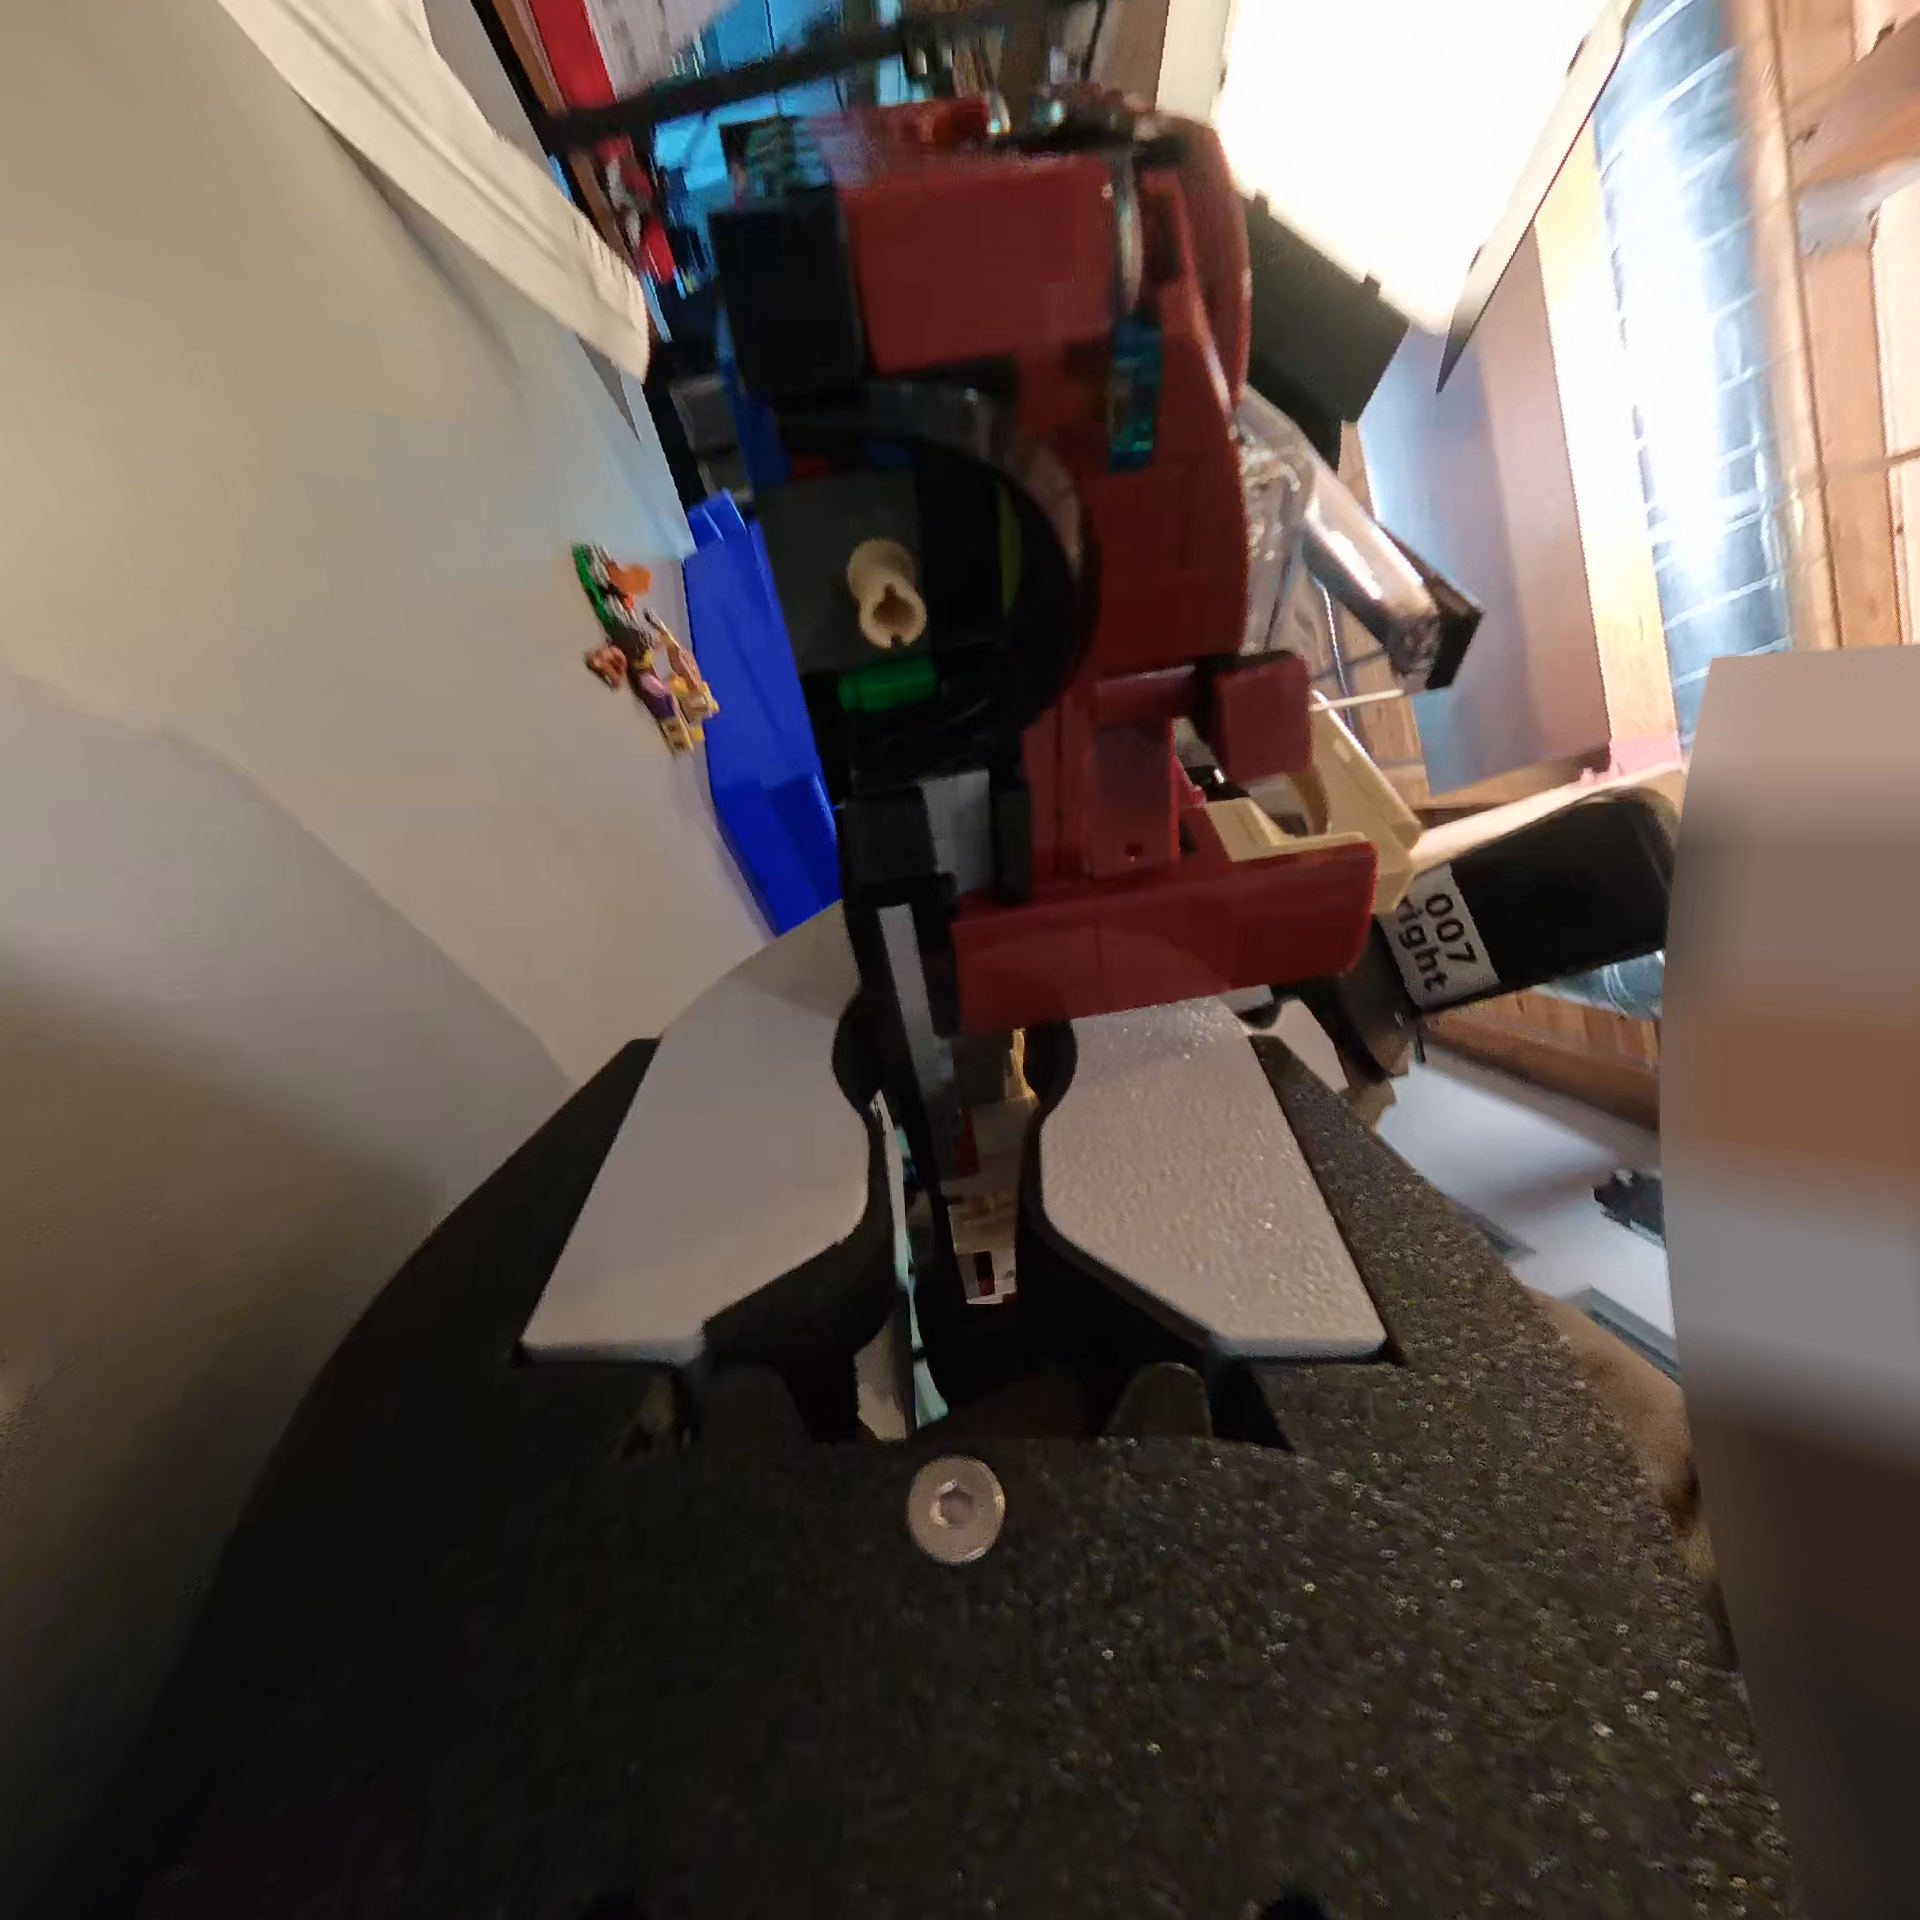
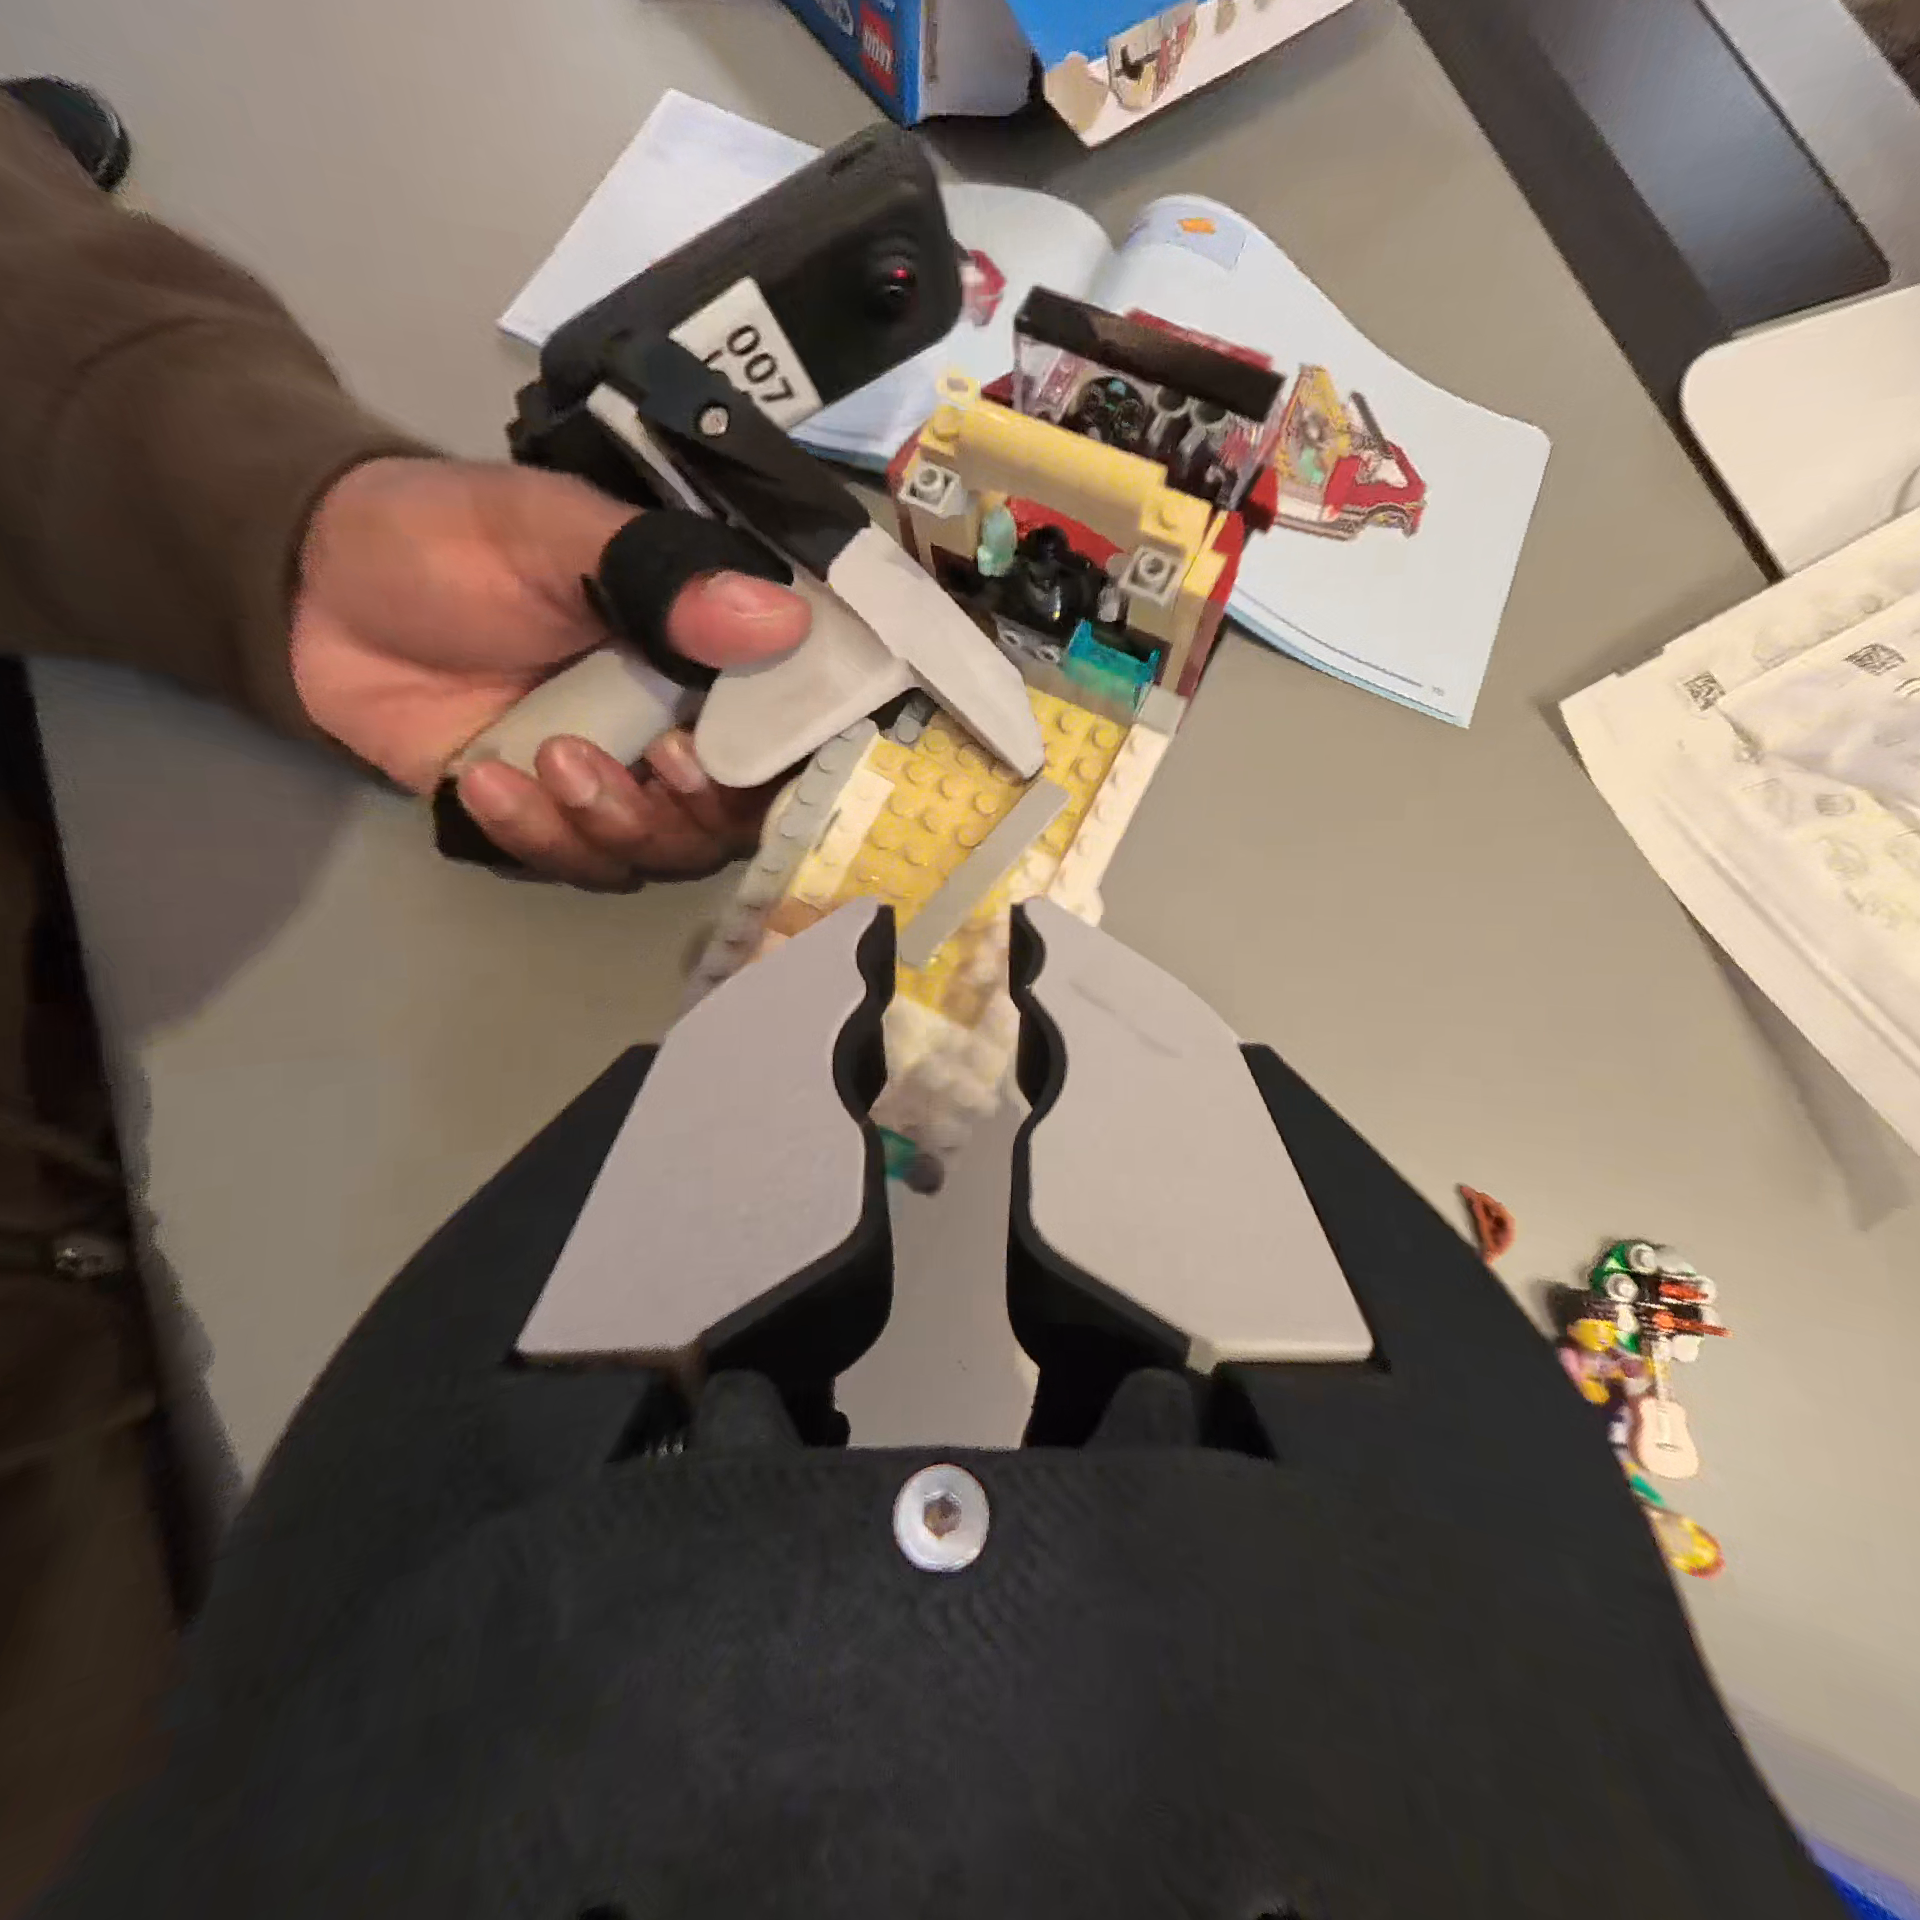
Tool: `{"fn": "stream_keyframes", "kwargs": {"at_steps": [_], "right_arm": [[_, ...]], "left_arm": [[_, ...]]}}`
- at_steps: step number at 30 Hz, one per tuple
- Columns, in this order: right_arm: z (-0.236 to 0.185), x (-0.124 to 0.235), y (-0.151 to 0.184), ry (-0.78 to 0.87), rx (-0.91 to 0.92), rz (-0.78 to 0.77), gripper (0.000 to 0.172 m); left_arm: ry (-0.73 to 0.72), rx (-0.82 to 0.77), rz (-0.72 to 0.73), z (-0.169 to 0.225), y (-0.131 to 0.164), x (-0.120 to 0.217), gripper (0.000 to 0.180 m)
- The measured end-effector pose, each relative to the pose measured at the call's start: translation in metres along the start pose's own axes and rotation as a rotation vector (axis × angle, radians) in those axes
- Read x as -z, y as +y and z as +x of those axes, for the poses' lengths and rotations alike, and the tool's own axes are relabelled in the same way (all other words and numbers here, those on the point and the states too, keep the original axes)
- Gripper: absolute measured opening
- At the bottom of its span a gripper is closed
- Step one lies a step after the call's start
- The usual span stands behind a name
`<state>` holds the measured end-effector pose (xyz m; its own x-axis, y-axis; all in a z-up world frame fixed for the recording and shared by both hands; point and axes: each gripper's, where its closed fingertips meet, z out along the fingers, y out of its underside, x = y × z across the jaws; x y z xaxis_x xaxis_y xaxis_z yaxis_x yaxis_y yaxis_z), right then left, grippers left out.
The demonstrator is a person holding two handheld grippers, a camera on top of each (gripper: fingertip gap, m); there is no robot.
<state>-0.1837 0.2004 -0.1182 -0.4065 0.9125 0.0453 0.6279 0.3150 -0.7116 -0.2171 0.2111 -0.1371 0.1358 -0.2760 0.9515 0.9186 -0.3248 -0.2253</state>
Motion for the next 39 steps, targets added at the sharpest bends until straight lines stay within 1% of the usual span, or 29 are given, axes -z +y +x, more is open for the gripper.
{"fn": "stream_keyframes", "kwargs": {"at_steps": [2, 5, 7, 10, 18, 23, 26, 31, 39], "right_arm": [[-0.004, -0.004, -0.005, -0.003, -0.033, 0.005, 0.020], [-0.001, -0.016, -0.001, 0.044, -0.048, -0.038, 0.022], [-0.002, -0.024, 0.003, 0.055, -0.045, -0.066, 0.024], [-0.004, -0.030, 0.006, 0.069, -0.030, -0.085, 0.020], [-0.005, -0.033, 0.007, 0.106, 0.019, -0.110, 0.014], [-0.004, -0.034, 0.007, 0.115, 0.022, -0.104, 0.014], [-0.006, -0.035, 0.007, 0.107, 0.027, -0.102, 0.013], [-0.015, -0.037, 0.010, 0.075, 0.089, -0.120, 0.008], [-0.018, -0.037, 0.010, 0.051, 0.097, -0.100, 0.008]], "left_arm": [[-0.009, -0.001, 0.070, -0.001, -0.006, 0.005, 0.022], [-0.020, 0.020, 0.130, -0.002, -0.008, 0.010, 0.022], [-0.038, 0.020, 0.131, -0.003, -0.004, 0.010, 0.022], [-0.060, 0.019, 0.132, -0.006, -0.002, 0.011, 0.022], [-0.079, 0.028, 0.135, -0.009, -0.003, 0.011, 0.022], [-0.088, 0.027, 0.145, -0.010, -0.004, 0.012, 0.022], [-0.100, 0.028, 0.159, -0.010, -0.003, 0.014, 0.022], [-0.162, -0.006, 0.263, -0.009, 0.004, 0.027, 0.022], [-0.154, 0.008, 0.265, -0.009, 0.006, 0.028, 0.022]]}}
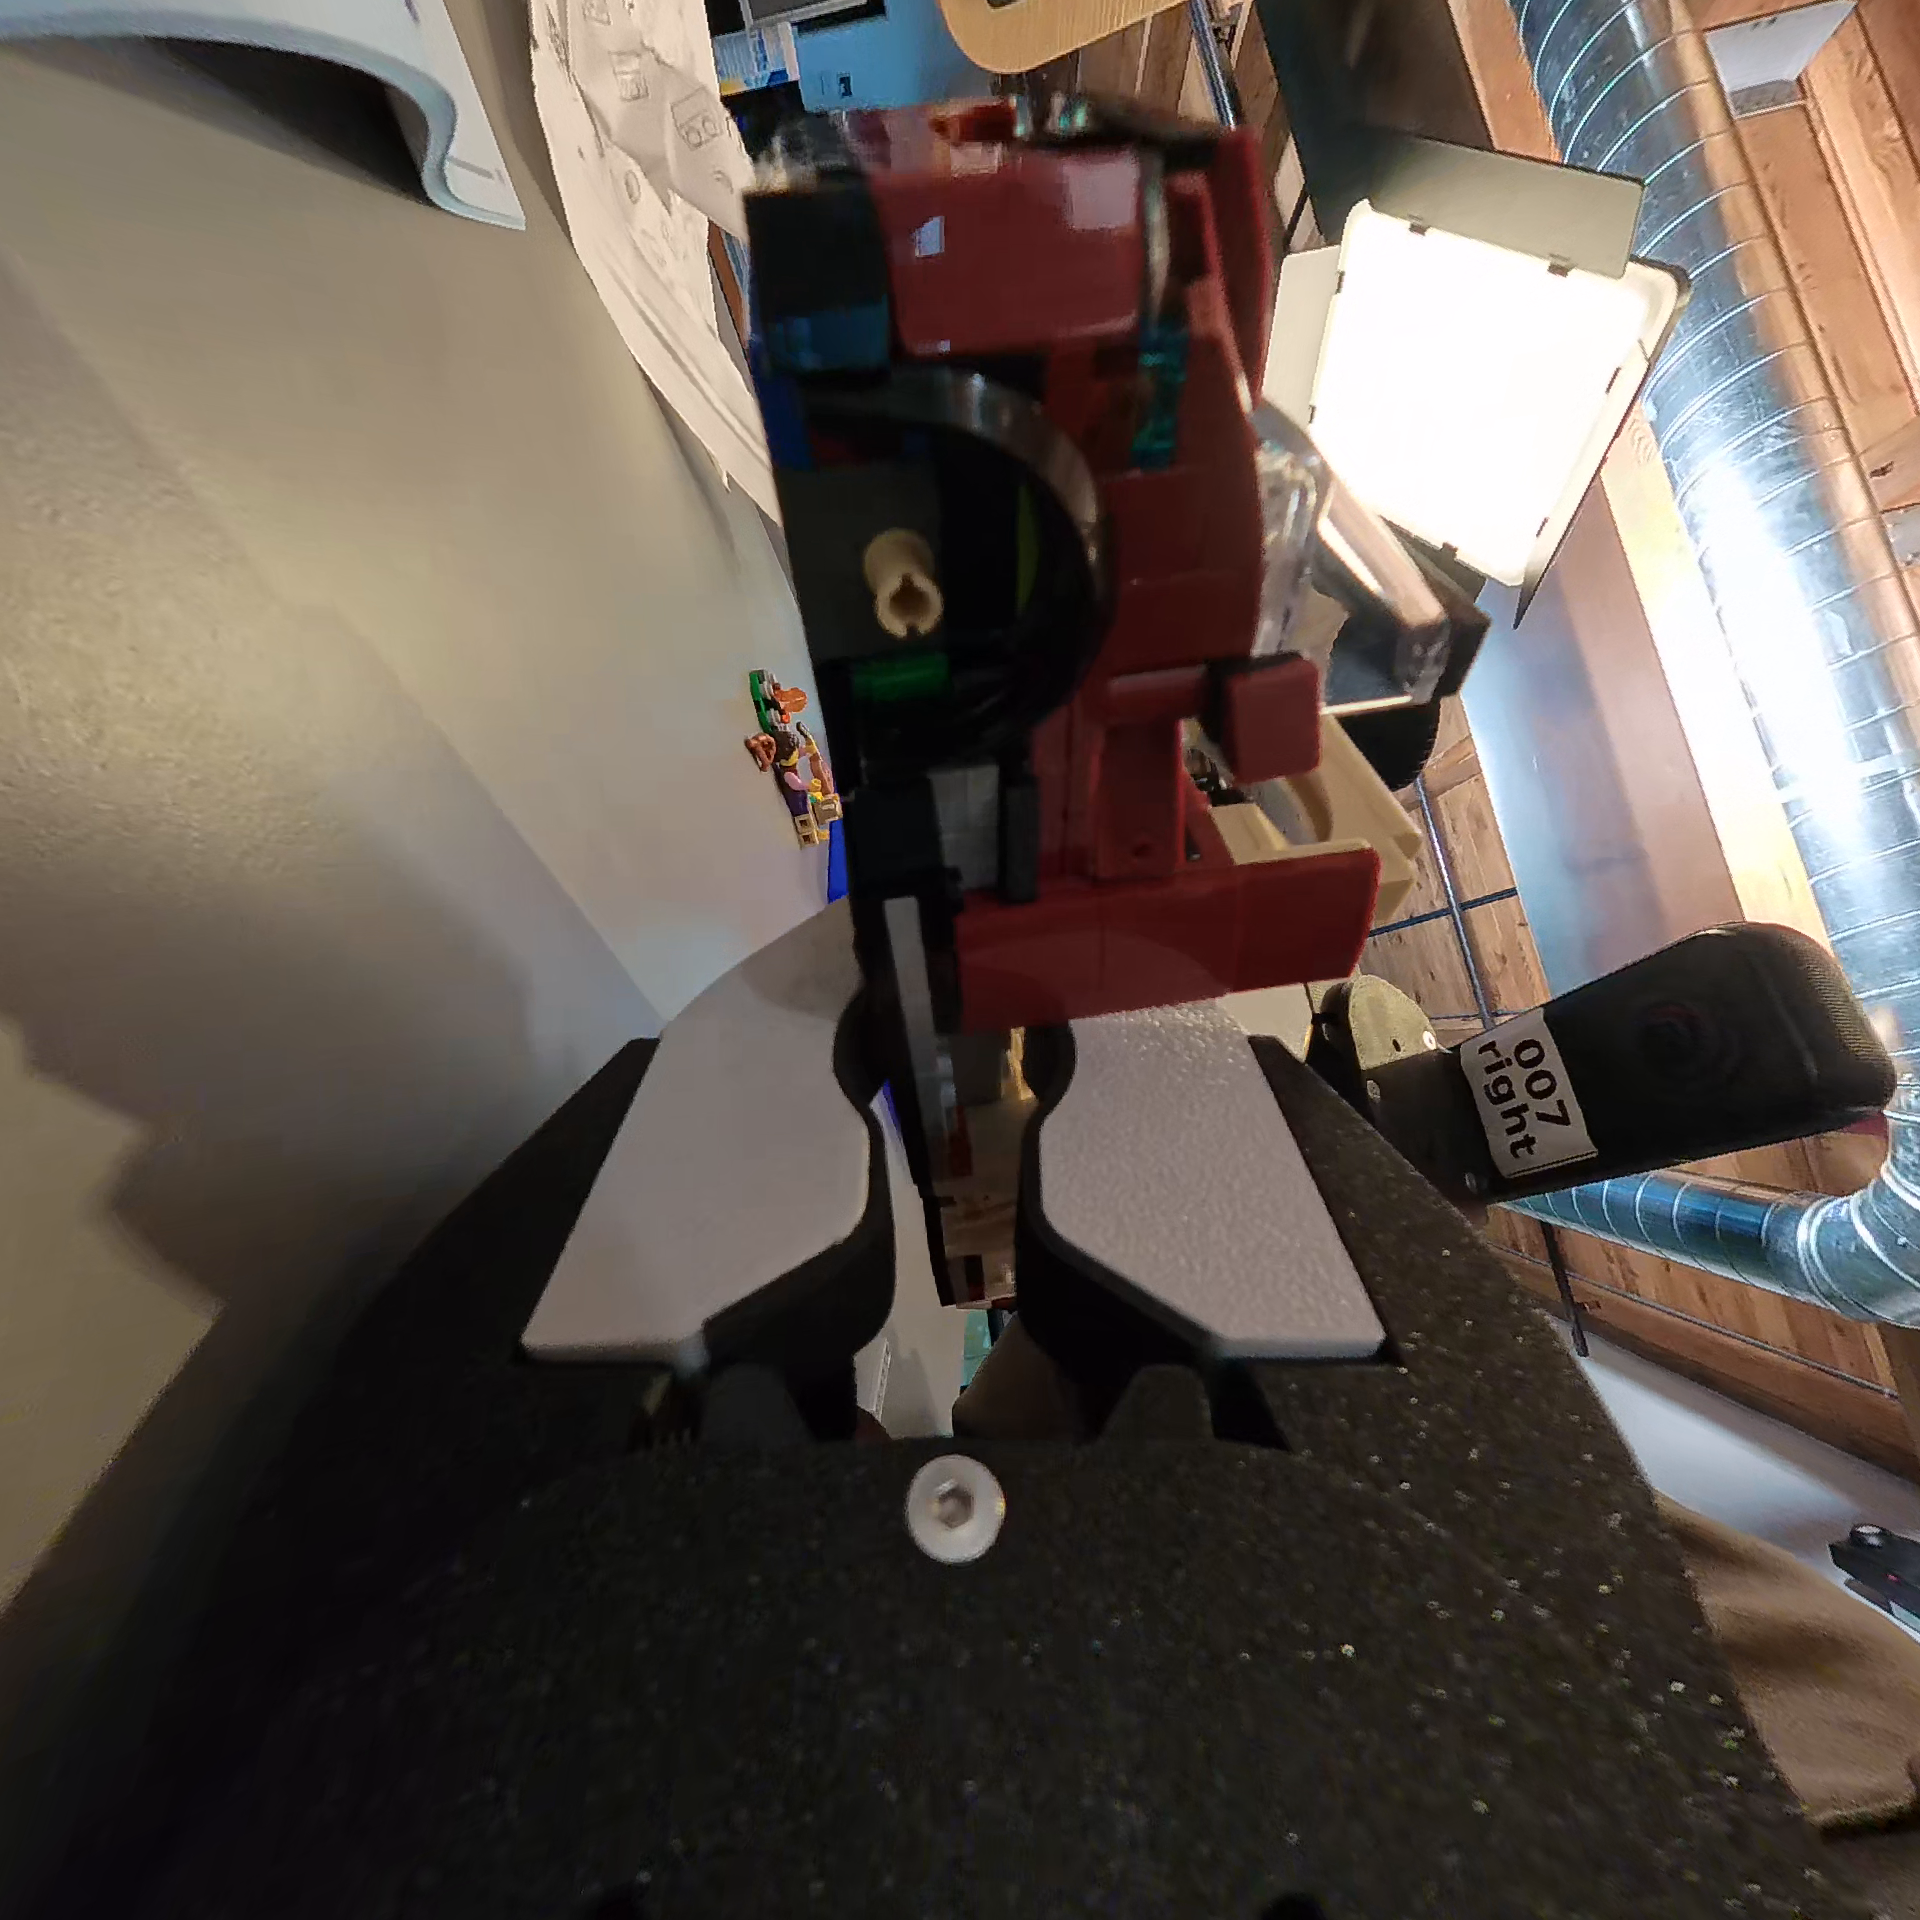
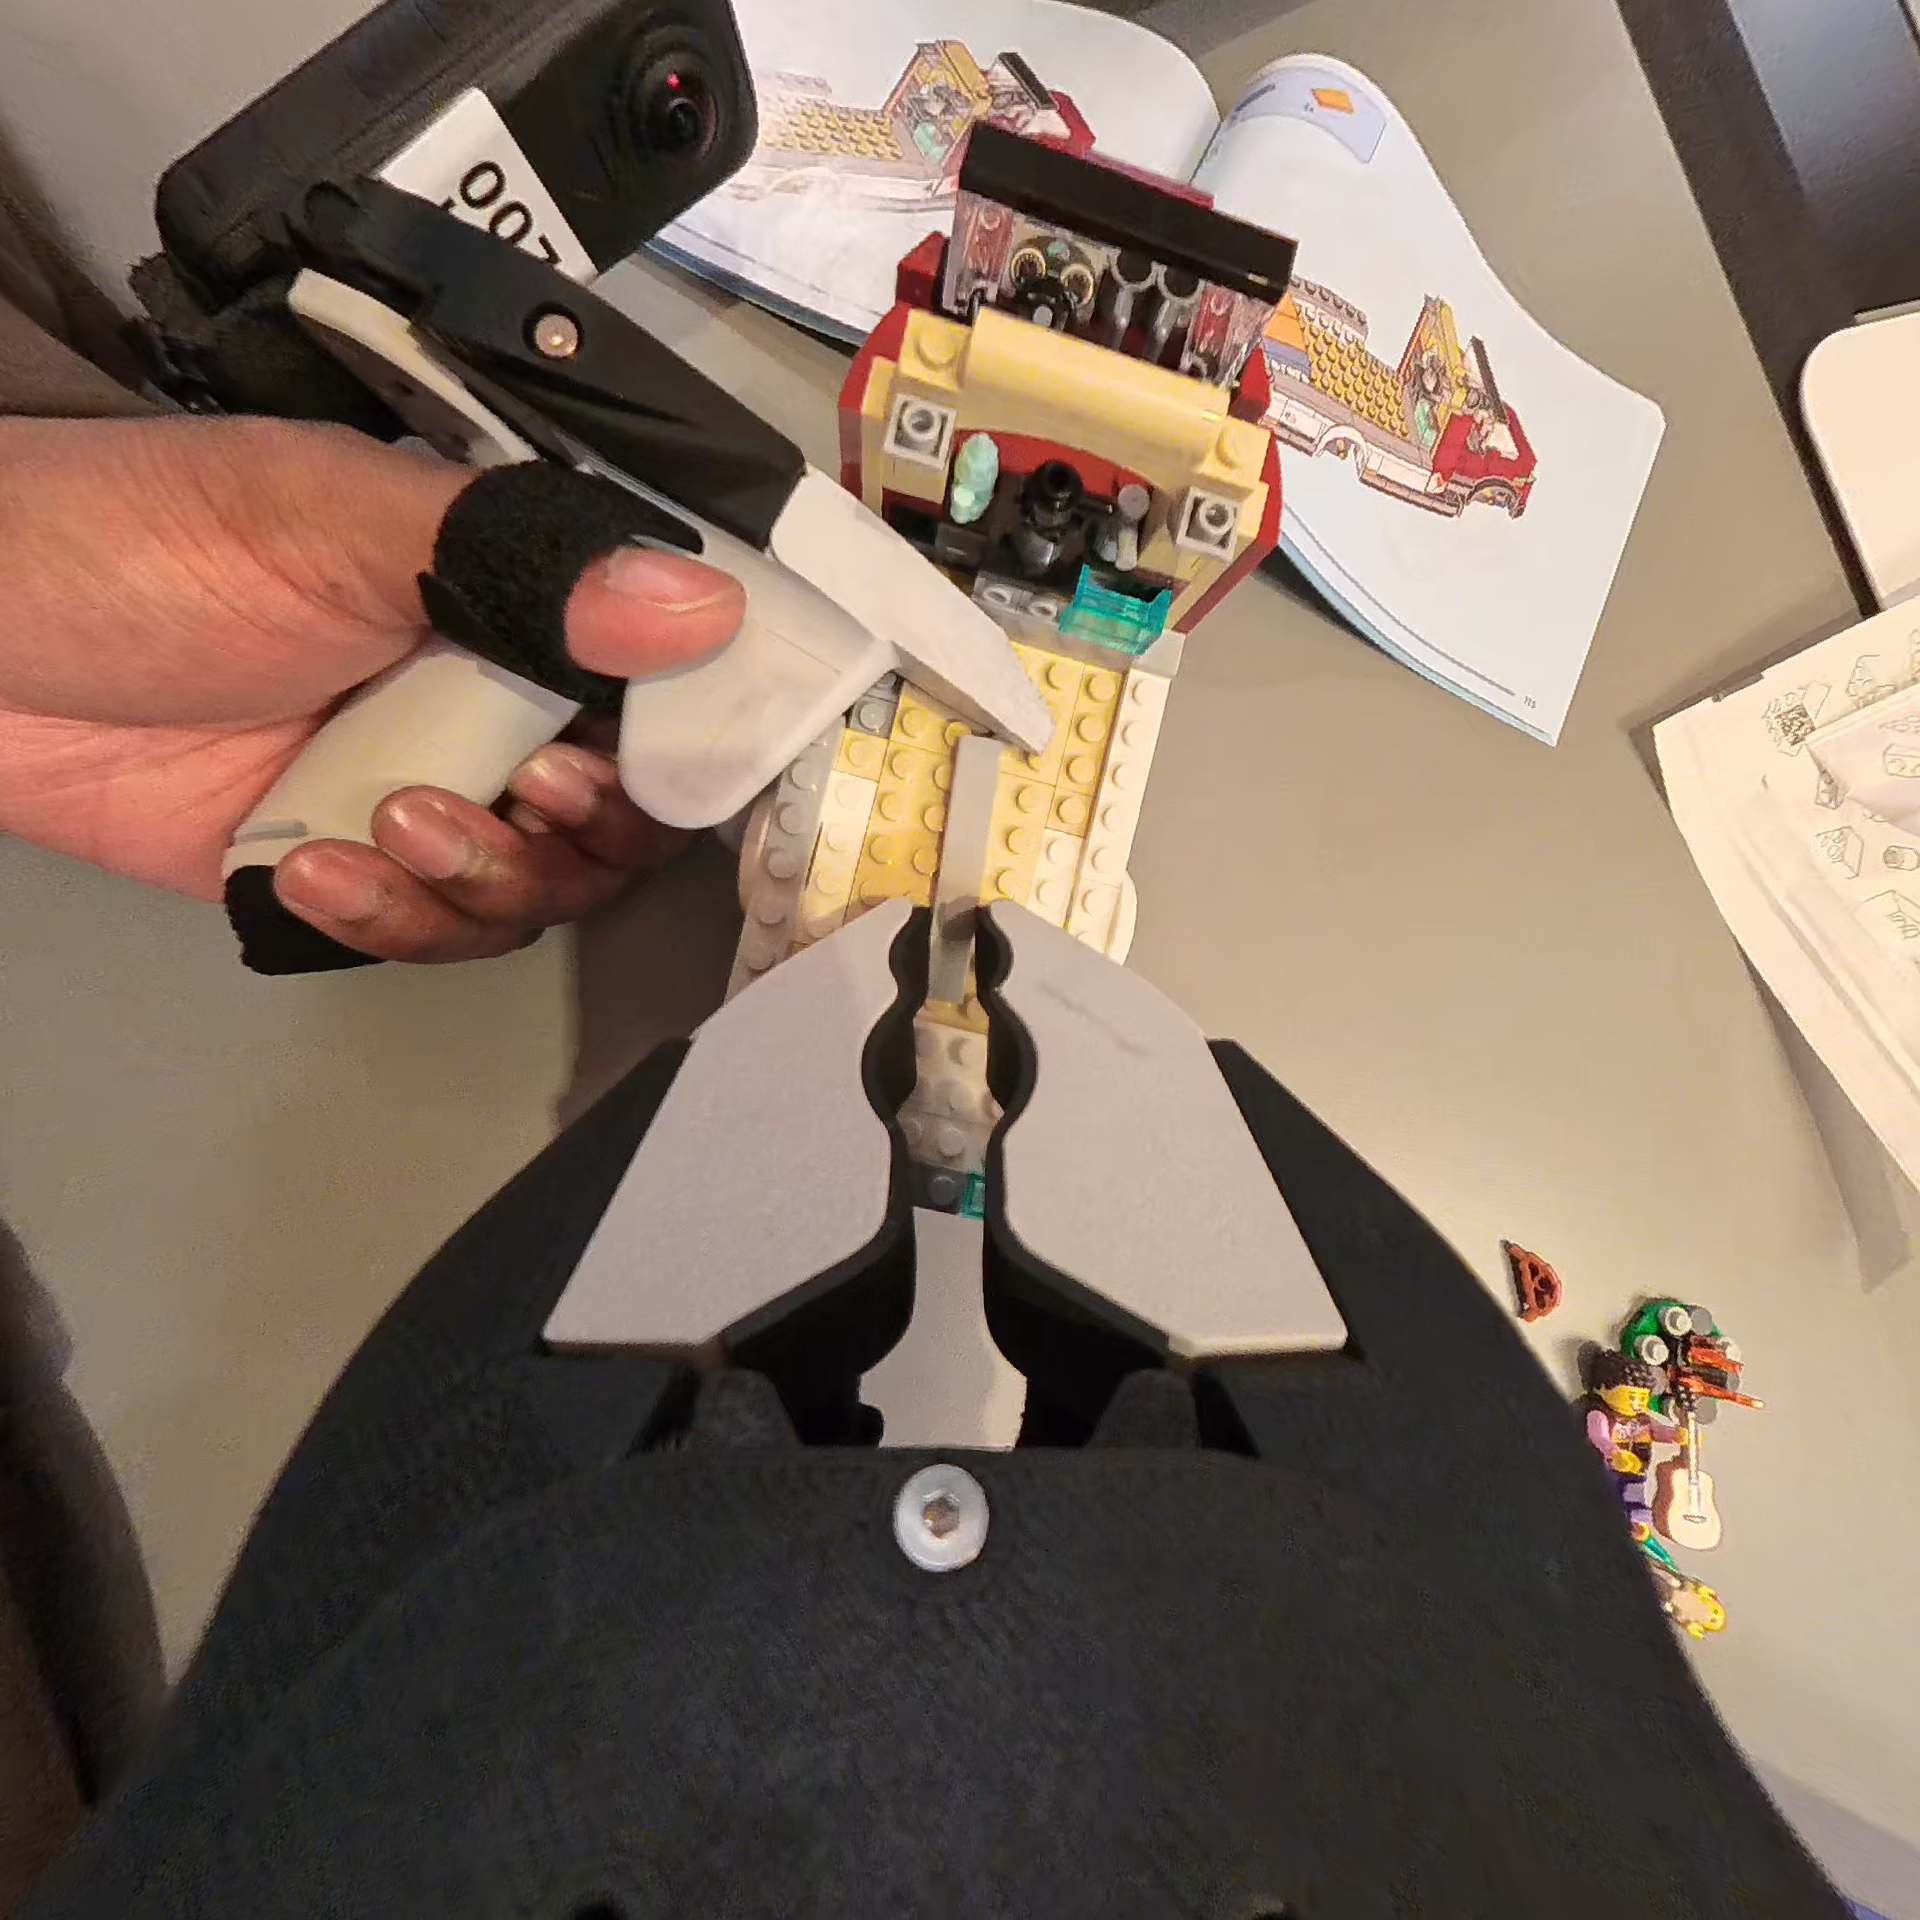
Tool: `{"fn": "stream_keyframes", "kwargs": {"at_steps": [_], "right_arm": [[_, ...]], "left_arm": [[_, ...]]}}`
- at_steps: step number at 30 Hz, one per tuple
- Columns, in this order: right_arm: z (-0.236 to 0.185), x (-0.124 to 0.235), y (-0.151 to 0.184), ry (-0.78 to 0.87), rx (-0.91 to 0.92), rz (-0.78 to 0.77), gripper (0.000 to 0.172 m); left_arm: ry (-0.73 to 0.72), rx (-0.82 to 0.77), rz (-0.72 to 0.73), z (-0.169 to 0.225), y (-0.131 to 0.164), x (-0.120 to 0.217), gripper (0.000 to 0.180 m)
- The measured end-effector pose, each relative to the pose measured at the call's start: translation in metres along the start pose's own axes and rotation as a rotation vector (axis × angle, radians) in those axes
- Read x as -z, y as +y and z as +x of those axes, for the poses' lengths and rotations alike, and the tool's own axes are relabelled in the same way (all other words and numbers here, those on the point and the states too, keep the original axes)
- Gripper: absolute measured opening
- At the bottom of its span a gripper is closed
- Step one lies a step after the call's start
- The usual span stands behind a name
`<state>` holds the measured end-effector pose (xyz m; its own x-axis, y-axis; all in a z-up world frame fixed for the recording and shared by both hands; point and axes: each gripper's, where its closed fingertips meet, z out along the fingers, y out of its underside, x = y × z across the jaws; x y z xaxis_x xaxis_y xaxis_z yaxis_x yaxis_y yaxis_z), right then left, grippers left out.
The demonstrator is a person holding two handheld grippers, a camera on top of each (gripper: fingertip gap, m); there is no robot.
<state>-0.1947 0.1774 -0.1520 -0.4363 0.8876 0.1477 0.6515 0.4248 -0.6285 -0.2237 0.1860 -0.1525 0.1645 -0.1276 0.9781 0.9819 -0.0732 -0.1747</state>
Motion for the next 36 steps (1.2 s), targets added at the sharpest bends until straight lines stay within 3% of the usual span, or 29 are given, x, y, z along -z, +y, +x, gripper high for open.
{"fn": "stream_keyframes", "kwargs": {"at_steps": [24, 36], "right_arm": [[0.020, 0.017, -0.008, 0.028, -0.027, 0.043, 0.008], [0.029, 0.000, -0.010, 0.091, -0.064, 0.007, 0.008]], "left_arm": [[0.017, 0.012, -0.010, 0.001, 0.000, 0.000, 0.022], [0.030, 0.008, -0.020, 0.003, 0.001, -0.001, 0.022]]}}
